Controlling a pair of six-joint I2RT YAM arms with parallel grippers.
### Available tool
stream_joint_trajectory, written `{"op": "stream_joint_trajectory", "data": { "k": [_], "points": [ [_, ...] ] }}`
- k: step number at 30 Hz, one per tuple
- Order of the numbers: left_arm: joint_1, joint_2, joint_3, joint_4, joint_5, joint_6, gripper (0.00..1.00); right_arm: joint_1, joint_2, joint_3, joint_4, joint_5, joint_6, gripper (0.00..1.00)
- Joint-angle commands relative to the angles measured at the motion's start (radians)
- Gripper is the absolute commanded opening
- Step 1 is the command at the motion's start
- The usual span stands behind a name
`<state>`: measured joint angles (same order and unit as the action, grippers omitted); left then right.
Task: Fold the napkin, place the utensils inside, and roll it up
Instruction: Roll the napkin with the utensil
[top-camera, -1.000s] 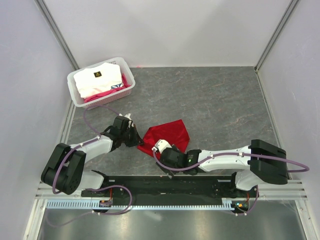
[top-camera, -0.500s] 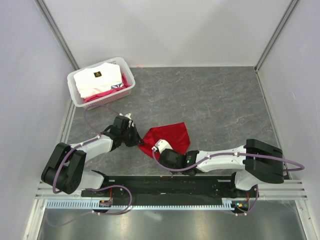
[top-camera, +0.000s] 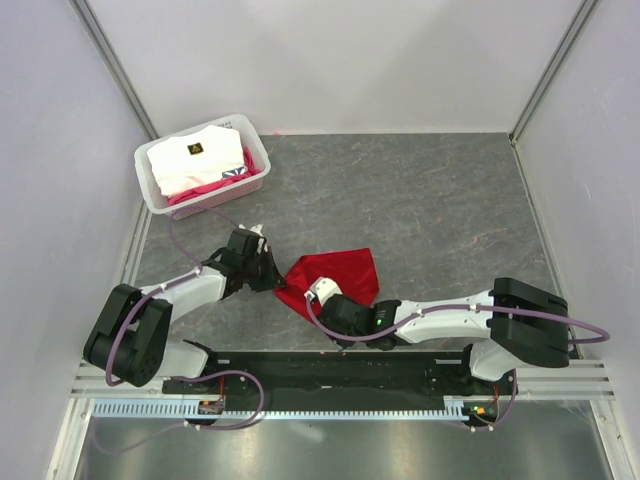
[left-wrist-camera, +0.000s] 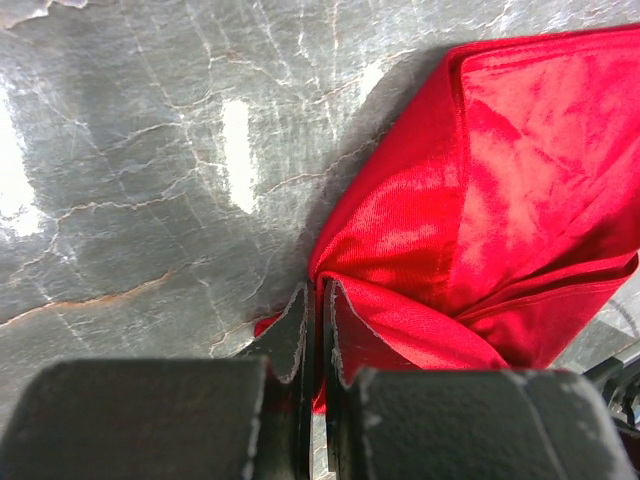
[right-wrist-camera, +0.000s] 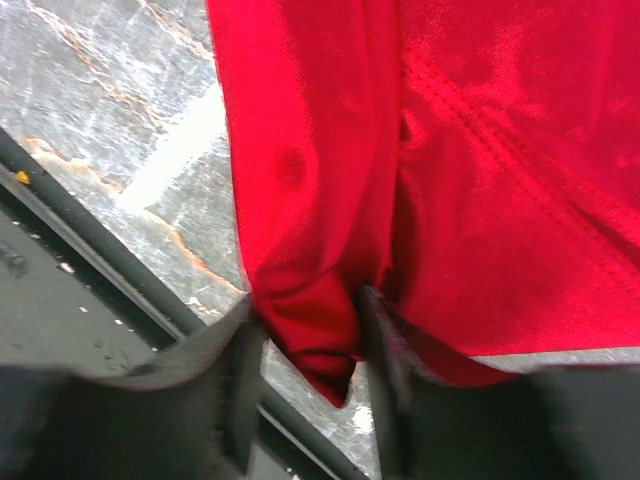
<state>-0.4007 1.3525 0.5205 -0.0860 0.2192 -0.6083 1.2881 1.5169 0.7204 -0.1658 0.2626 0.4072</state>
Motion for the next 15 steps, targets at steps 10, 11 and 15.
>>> {"op": "stream_joint_trajectory", "data": {
  "k": [10, 11, 15],
  "points": [
    [0.0, 0.036, 0.035, -0.06, 0.011, 0.045, 0.02, 0.017, 0.041, 0.279, -0.238, 0.09, -0.096, 0.79],
    [0.0, 0.037, 0.035, -0.06, 0.014, 0.044, 0.02, 0.023, 0.049, 0.299, -0.248, 0.105, -0.126, 0.79],
    [0.0, 0.049, 0.036, -0.06, 0.02, 0.045, 0.02, 0.027, 0.112, 0.366, -0.244, 0.113, -0.192, 0.8]
  ]
}}
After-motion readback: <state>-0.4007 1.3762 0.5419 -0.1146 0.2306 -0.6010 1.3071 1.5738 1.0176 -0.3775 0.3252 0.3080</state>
